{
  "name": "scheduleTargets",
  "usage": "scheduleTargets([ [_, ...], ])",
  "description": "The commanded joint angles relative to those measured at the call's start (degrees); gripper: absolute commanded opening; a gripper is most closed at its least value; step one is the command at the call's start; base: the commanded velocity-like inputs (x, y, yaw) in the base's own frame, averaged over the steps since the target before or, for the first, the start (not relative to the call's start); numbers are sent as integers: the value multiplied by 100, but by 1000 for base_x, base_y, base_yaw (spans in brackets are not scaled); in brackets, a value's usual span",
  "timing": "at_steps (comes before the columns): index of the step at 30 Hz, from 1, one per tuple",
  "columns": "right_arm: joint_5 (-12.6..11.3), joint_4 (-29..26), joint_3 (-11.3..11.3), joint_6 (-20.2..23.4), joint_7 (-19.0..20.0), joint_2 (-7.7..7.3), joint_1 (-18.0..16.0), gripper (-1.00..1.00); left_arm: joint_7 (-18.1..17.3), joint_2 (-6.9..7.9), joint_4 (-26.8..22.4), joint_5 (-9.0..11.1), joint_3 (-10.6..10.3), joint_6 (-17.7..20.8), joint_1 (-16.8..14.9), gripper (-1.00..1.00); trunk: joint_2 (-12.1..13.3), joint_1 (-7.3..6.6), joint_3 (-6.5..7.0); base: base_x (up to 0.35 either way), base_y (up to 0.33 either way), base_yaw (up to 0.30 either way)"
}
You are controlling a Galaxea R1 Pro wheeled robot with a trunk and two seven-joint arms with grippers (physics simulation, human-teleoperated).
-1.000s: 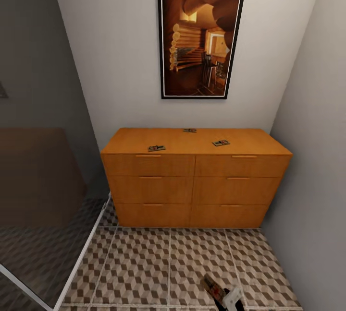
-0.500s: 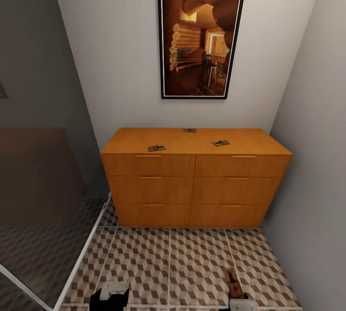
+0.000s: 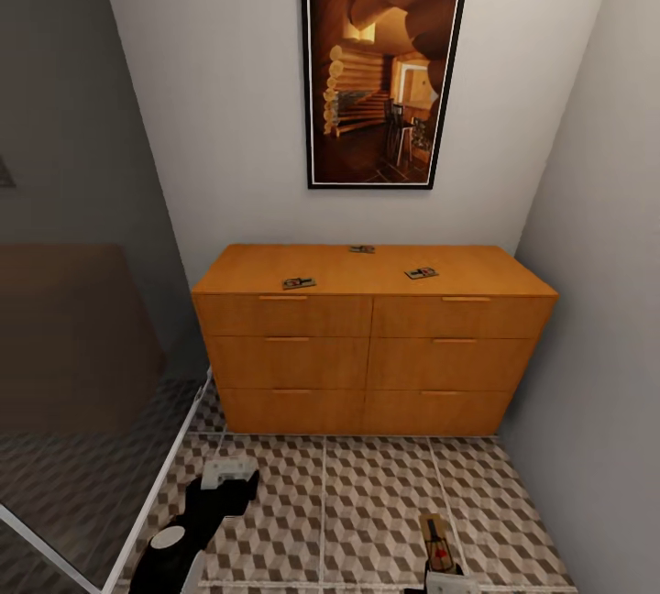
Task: Take the four mousetraps from the cabinet in the bathroom and place them on the bathroom floor. Make sure all four end up on the same floor surface, and ensure that at least two of them are either under or directly next to the same bathroom sink.
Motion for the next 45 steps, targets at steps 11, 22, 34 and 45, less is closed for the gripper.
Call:
scheduleTargets([
  [11, 33, 5, 16, -15, -64, 7, -4, -100, 31, -2, -191, -18, -207, 95, -3, 100, -3, 0, -6, 0, 0, 0],
  [22, 33, 5, 23, -16, -65, 2, -4, -100, 45, -225, -925, -53, -258, 1161, -322, 100, -3, 0, -6, 0, 0, 0],
  [34, 33, 5, 27, -14, -62, 4, -4, -100, 57, -335, -944, -69, -260, 2226, -1540, 100, -3, 0, -6, 0, 0, 0],
  [45, 41, 5, 29, -10, -57, 0, -4, -100, 72, -374, -825, -20, -260, 3246, -3427, 100, -3, 0, -6, 0, 0, 0],
])
